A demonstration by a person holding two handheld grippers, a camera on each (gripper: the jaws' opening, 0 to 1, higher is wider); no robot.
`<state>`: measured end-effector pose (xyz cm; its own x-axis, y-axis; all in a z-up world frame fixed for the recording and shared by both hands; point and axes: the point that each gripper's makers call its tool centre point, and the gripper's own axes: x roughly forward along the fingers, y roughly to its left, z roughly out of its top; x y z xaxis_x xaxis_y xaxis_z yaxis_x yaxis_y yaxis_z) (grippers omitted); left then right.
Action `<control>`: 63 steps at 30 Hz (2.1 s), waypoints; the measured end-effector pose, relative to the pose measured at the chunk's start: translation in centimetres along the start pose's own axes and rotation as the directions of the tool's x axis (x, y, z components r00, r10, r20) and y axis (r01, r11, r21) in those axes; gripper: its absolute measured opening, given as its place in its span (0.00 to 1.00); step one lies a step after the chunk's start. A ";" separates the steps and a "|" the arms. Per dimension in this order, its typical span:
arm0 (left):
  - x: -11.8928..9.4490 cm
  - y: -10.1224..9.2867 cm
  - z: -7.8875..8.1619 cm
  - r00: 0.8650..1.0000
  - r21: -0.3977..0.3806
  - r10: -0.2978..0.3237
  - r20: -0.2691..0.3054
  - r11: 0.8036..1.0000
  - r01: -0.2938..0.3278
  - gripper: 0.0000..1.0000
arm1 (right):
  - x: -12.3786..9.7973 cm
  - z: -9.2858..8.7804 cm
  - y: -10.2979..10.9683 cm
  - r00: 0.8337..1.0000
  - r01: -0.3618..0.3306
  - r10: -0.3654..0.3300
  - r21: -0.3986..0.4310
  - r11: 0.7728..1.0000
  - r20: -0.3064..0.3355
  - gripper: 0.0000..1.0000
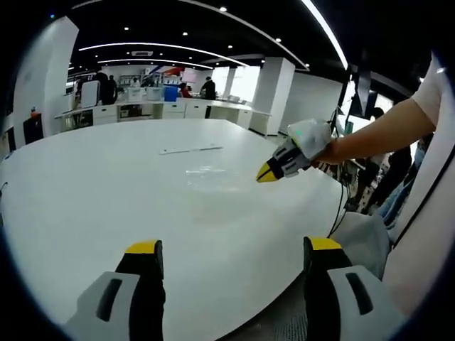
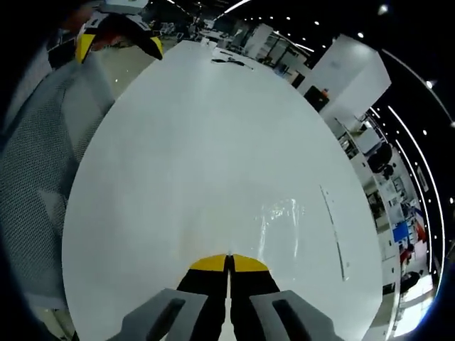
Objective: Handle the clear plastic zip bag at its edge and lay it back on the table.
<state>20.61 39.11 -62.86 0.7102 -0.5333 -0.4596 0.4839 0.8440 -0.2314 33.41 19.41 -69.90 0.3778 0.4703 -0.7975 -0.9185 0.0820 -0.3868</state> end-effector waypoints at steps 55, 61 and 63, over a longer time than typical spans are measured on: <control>-1.6 -4.7 5.7 0.988 0.336 -0.127 -0.089 0.930 0.150 0.53 | -12.1 6.8 1.9 0.990 -0.004 0.021 -0.125 0.992 0.136 0.00; -1.5 -4.7 6.2 0.984 0.379 -0.138 -0.116 0.909 0.172 0.48 | -12.9 7.5 2.0 0.989 -0.010 0.029 -0.134 0.991 0.143 0.00; -1.5 -4.8 6.5 0.982 0.399 -0.141 -0.123 0.899 0.179 0.46 | -13.2 7.8 2.2 0.988 -0.015 0.035 -0.134 0.991 0.148 0.00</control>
<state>20.54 35.46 -55.46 0.5668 -0.6356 -0.5242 0.7662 0.6405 0.0518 25.52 20.22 -56.65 0.3238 0.5974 -0.7336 -0.9003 -0.0437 -0.4330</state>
